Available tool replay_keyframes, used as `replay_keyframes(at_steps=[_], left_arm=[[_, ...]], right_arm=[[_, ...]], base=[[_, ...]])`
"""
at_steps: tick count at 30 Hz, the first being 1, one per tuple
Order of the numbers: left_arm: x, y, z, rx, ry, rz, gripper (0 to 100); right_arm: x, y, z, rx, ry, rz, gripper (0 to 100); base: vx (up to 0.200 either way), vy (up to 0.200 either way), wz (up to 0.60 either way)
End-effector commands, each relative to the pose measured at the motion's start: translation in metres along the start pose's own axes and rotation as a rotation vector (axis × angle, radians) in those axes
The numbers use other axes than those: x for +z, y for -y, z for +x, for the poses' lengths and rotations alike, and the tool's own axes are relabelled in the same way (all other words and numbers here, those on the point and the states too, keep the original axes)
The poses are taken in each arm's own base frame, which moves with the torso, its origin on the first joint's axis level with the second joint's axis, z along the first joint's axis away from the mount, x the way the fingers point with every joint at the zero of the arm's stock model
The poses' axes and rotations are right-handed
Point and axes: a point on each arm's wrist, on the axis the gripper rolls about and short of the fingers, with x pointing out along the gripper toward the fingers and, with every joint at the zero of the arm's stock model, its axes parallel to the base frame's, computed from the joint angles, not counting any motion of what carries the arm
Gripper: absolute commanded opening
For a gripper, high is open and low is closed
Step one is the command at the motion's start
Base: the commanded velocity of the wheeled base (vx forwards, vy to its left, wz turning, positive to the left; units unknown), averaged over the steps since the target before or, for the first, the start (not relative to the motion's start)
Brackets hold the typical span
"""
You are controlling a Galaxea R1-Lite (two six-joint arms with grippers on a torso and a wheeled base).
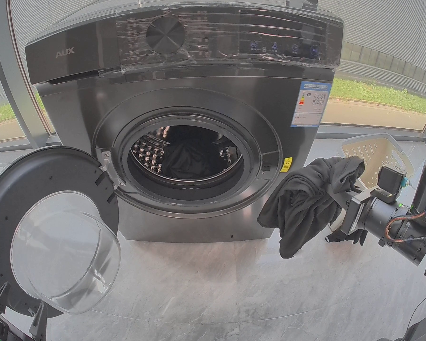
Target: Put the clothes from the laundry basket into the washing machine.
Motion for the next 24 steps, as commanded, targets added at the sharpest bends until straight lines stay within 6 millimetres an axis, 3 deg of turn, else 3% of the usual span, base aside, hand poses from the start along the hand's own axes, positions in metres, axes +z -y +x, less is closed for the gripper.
replay_keyframes(at_steps=[1,24], left_arm=[[-0.0048,0.0000,-0.0001,0.001,0.001,0.000,100],[-0.0048,0.0000,-0.0001,0.001,0.001,0.003,100]], right_arm=[[-0.0005,0.0001,0.0005,-0.001,-0.002,-0.001,0],[-0.0028,0.0003,0.0010,-0.002,-0.013,-0.001,0]], base=[[0.000,0.000,0.00],[0.000,0.026,0.00]])
